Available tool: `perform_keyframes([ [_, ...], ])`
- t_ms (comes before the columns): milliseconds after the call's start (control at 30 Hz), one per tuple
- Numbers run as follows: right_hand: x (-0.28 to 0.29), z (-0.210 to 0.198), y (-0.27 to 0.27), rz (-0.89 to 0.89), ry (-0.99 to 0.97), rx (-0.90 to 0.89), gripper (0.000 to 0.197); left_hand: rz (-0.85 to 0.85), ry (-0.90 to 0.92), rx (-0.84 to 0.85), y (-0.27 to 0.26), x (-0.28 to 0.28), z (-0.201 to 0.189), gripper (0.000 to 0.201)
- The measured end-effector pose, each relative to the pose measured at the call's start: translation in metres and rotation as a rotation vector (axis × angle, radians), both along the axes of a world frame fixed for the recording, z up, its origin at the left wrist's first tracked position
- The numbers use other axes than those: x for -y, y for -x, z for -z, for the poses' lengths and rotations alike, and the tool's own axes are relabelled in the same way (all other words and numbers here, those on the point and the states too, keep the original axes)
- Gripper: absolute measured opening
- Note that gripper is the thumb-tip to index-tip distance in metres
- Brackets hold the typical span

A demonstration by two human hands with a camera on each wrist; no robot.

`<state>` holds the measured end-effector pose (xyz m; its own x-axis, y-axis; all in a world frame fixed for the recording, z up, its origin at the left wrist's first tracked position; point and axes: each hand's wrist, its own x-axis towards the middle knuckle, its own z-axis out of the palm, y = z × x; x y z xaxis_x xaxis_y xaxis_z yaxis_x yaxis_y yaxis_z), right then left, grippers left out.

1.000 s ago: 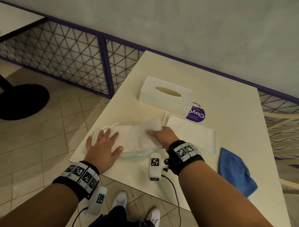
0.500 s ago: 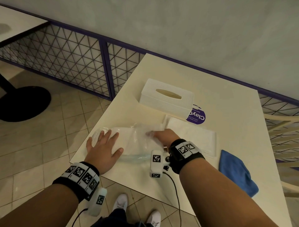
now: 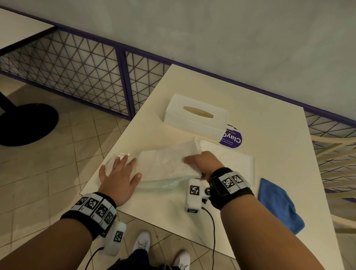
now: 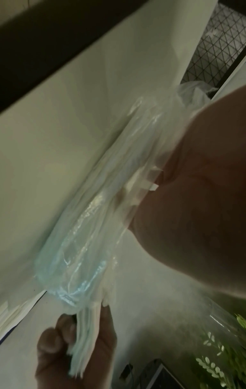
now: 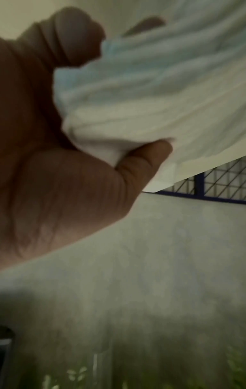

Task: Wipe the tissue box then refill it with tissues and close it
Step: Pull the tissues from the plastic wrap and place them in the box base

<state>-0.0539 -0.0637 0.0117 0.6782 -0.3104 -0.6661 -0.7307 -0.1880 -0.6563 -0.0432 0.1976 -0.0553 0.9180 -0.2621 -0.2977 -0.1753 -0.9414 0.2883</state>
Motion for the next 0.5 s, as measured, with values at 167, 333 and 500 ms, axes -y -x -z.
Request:
perform_keyframes([
  [167,0.012,0.007,0.017,0.093,-0.14,-0.056,0.041,0.022,-0.006,0.071,0.002,0.005,-0.002,0.061],
  [333,0.013,0.011,0.021,0.045,0.031,0.02,0.041,0.195,0.113,-0.02,0.005,0.016,0.0,0.058],
  [500,0.063,-0.02,0.05,0.077,0.167,0.123,0.023,0.112,-0.033,-0.175,-0.002,0.032,-0.01,0.058],
])
